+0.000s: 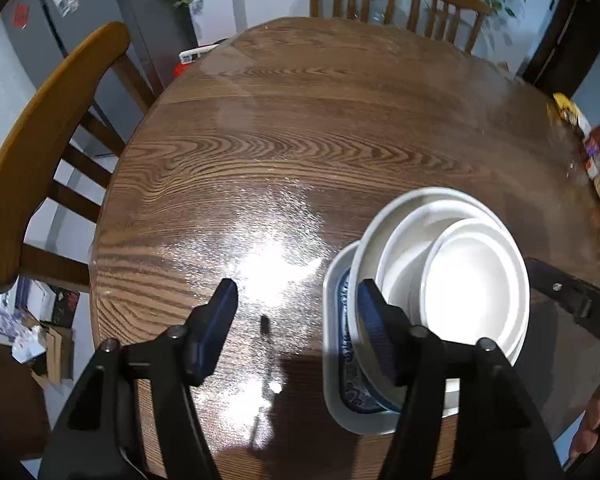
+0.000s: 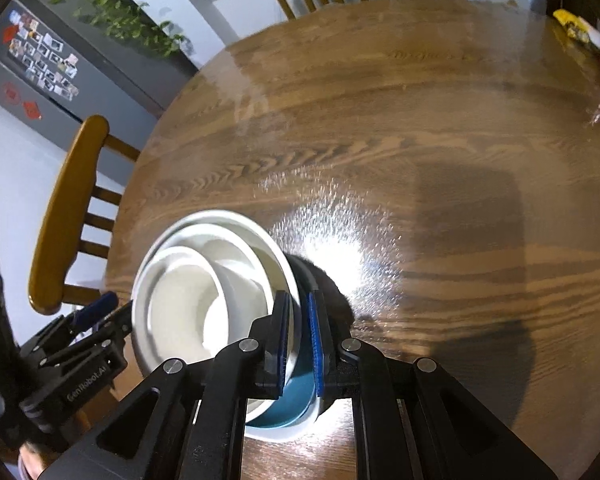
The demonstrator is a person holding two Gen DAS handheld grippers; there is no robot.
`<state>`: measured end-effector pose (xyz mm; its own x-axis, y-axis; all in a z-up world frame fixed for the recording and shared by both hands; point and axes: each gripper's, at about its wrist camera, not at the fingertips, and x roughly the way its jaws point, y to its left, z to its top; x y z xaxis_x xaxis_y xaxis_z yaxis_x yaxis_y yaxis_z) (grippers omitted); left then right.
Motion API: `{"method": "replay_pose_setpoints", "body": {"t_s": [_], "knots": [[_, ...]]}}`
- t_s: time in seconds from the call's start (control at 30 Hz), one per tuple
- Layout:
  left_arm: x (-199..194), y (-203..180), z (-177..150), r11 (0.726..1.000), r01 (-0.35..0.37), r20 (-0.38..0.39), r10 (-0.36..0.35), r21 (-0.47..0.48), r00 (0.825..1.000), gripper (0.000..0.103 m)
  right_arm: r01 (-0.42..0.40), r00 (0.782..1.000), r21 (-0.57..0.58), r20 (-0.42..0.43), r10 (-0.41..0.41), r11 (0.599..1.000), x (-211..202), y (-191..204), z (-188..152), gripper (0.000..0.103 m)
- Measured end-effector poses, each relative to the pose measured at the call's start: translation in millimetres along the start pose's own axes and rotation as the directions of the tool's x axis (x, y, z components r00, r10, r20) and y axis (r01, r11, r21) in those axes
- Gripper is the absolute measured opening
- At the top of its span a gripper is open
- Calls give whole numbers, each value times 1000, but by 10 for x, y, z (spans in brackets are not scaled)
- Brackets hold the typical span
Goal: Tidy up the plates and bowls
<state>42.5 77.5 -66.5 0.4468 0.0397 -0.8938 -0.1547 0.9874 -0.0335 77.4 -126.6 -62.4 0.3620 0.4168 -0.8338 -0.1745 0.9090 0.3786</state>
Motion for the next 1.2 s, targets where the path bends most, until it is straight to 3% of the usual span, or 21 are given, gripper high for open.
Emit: {"method": "replay_pose_setpoints", "body": {"t_s": [0.07, 0.1, 0.2, 0.33, 0.47, 0.83, 1.2], "knots": [[-50, 29, 16, 1000, 16, 22, -16, -11, 1000, 66, 17, 1000, -4, 25, -16, 1000, -65, 12, 18, 36], [-92, 33, 18, 1000, 19, 37, -18, -11, 999, 67, 19, 999, -7, 40, -18, 1000, -102, 24, 23, 41], [-249, 24, -8, 1000, 18, 83, -18, 8, 996, 79, 25, 996, -27, 90, -22, 999, -261, 82, -12, 43], [-474, -14, -132, 998, 16, 148, -25, 58, 989, 85, 39, 991, -111, 134, -24, 993, -473, 251, -199, 45], [-596, -25, -301, 995, 12, 174, -29, 99, 984, 100, 83, 984, -203, 169, -49, 976, -599, 400, -461, 65], [-708, -43, -599, 987, 17, 158, -42, 160, 986, 102, 130, 985, -254, 145, -95, 958, -649, 435, -893, 67], [-876, -105, -880, 961, 8, 204, -66, 275, 977, 102, 157, 973, -342, 216, -85, 926, -801, 622, -1156, 67]]}}
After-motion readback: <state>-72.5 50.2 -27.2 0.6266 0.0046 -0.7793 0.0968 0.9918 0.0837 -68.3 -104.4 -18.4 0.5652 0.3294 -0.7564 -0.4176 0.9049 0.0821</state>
